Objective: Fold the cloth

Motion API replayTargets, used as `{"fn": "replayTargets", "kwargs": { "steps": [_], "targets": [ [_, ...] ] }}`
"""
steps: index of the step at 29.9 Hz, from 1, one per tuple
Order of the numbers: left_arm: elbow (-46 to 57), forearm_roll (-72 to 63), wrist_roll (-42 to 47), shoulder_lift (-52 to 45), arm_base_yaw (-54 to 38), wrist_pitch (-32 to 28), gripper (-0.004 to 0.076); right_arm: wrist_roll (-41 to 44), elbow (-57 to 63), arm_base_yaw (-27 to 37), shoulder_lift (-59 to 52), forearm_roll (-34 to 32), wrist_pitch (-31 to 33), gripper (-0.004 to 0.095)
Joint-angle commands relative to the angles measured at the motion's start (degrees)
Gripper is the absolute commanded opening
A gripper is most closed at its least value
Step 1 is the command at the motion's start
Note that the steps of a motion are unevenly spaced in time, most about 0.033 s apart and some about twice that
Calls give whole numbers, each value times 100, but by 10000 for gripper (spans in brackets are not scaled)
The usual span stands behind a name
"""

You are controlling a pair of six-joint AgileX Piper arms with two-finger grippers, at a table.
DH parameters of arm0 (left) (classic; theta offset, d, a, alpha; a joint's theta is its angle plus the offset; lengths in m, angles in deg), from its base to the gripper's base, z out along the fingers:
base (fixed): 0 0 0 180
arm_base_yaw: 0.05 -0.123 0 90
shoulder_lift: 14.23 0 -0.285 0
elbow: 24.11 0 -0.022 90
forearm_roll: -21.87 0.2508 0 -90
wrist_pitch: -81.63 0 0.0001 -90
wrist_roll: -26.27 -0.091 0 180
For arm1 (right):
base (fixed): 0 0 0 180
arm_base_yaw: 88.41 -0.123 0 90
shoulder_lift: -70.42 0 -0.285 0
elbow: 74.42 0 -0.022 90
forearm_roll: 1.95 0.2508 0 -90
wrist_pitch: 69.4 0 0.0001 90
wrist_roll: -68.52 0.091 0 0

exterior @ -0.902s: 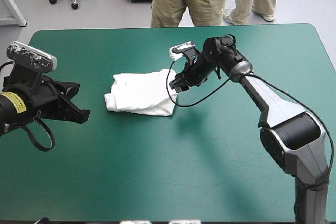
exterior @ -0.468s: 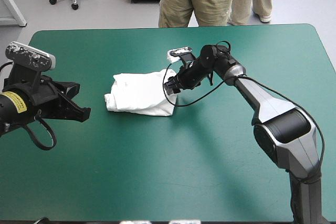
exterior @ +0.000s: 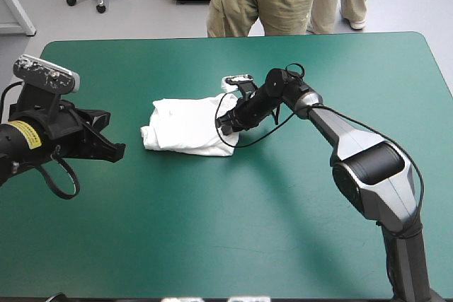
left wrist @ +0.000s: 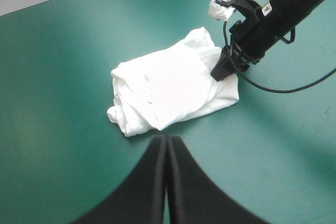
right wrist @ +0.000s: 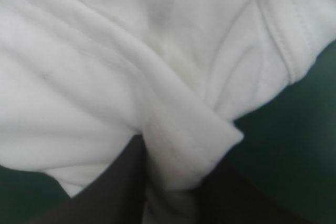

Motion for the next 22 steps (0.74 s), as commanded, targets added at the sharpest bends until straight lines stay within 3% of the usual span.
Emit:
{"fn": "replayTargets", "kwargs": {
  "steps": [1,5,13,16,22],
  "targets": [
    [-110,40,70,-46,43,127,-9,-209,-150,57,-367,-319,220,-13],
    [-110,40,70,-46,43,127,-9,36,-150,154,-417,-993,765,-15],
    [-110,8,70,-46,43,127,-9,297,-150,455,-1053,-1542,827,-15],
    [-110,8,70,-46,43,127,-9,448,8,595,-1334,-1819,771,-15],
    [-110,8,70,-46,43,140,-9,759,1416,1015,-2093,-2744,358,-15]
  ]
}}
